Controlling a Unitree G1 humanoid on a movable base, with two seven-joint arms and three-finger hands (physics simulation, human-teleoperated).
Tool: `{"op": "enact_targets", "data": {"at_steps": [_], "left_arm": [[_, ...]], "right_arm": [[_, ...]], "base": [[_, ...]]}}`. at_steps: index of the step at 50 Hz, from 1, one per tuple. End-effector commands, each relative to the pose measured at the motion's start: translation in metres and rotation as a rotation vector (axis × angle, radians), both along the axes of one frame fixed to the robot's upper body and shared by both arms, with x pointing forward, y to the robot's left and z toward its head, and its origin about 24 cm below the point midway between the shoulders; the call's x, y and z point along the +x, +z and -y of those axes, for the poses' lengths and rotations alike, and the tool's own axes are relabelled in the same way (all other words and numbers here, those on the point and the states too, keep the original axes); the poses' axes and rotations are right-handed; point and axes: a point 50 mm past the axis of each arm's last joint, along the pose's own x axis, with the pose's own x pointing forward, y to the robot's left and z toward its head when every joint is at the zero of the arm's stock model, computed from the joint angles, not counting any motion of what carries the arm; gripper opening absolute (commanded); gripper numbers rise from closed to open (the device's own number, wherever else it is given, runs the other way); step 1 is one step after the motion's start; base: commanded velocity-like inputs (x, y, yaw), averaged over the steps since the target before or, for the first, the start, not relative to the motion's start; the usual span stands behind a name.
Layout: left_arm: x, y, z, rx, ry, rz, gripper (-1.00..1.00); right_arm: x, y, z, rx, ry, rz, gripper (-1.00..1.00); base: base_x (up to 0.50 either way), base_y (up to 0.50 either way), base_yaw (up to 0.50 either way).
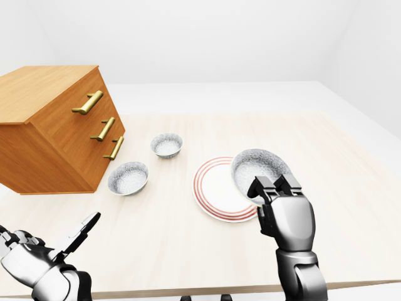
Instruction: Put the bowl at the front on the plate.
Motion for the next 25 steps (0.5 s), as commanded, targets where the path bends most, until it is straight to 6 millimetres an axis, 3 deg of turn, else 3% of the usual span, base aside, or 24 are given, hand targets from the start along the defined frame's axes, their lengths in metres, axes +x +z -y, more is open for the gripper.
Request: {"op": "enact_targets", "data": {"at_steps": [1, 25], "left_arm": [[-0.0010, 0.0007, 0.0001, 0.003, -0.002, 0.001, 1.00], [-0.0019, 0.0044, -0.0003, 0.010, -0.001, 0.013, 1.00]], "right_arm": [[-0.0049, 0.0021, 0.0171, 0.044, -0.067, 0.035, -1.00], [0.0002, -0.0022, 0.0147, 0.008, -0.077, -0.013, -1.00]], "base": [[0.00, 0.00, 0.00], [0.00, 0.00, 0.00]]}}
